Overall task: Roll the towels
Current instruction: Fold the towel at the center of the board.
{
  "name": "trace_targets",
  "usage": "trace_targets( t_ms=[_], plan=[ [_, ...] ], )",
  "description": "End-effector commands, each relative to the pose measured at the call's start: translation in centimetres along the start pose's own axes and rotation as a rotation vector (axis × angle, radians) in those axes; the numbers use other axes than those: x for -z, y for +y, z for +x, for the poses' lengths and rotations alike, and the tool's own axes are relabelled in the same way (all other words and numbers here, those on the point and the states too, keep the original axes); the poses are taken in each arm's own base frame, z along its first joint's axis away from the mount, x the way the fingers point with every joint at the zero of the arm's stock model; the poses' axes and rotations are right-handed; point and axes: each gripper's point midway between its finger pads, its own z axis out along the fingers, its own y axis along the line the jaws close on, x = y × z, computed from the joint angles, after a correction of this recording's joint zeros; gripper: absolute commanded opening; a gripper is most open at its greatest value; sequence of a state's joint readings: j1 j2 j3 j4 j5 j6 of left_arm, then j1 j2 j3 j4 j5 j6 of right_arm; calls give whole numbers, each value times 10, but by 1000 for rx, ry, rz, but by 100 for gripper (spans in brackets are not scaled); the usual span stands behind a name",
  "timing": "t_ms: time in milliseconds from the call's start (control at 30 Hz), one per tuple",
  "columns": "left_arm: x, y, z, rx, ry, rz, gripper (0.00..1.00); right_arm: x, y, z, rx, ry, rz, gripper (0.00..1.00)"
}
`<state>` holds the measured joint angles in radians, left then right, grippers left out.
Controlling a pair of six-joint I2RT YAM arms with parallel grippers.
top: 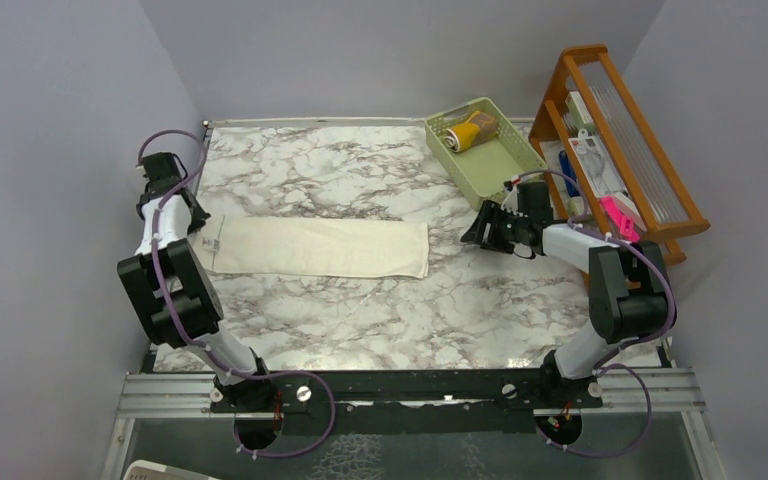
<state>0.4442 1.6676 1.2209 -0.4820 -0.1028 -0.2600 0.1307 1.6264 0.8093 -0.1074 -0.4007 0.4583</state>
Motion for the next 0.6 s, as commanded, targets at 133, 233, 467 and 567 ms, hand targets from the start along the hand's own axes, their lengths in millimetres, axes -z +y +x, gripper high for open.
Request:
trace_targets(
  t_ms=[133, 233, 467, 567],
  plan=[
    [56, -85, 36, -79, 58, 189, 0, 4, 3, -11, 27, -33, 0, 63],
    [74, -120, 58, -83, 111, 273, 0, 4, 1, -9, 27, -31, 5, 63],
    [110, -207, 120, -169, 249, 428, 0, 5, 2, -11, 33, -37, 4, 63],
    [122, -243, 142, -218, 281, 470, 0, 5, 2, -10, 34, -37, 5, 63]
  ],
)
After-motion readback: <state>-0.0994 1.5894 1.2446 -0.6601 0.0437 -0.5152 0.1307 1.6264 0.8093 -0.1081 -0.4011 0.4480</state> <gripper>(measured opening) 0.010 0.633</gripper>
